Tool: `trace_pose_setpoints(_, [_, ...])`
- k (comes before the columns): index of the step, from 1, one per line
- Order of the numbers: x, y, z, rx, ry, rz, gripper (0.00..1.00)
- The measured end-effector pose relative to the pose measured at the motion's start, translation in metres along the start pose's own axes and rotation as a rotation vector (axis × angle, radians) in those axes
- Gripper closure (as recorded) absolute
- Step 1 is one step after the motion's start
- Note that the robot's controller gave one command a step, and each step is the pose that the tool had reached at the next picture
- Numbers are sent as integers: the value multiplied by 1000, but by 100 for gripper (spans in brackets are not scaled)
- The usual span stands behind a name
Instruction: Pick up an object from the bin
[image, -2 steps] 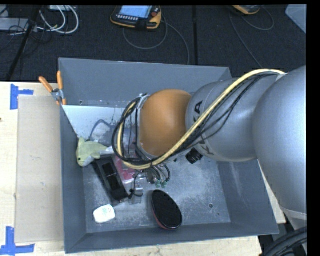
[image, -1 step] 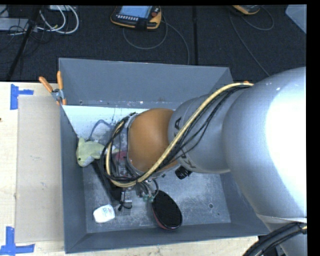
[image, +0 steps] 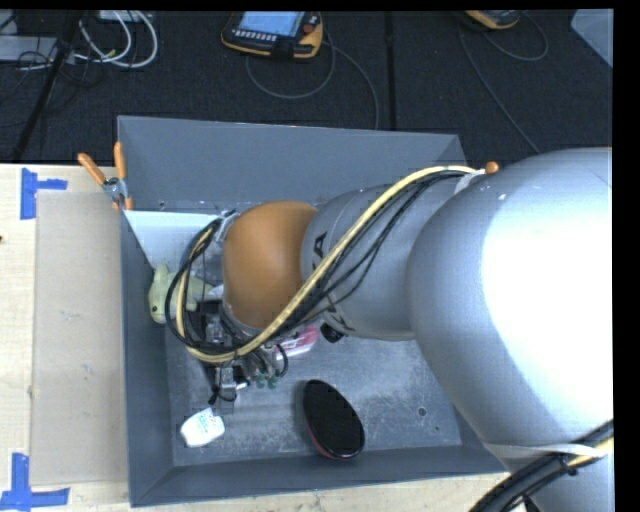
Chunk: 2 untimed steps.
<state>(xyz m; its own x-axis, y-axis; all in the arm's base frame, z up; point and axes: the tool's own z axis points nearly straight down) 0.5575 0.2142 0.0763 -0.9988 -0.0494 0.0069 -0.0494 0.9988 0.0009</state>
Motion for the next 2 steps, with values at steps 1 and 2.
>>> trace_pose_setpoints(1, [0,0,0,0,0,0,100])
trace_pose_setpoints(2, [-27,-26,-2,-15,34,-13,100])
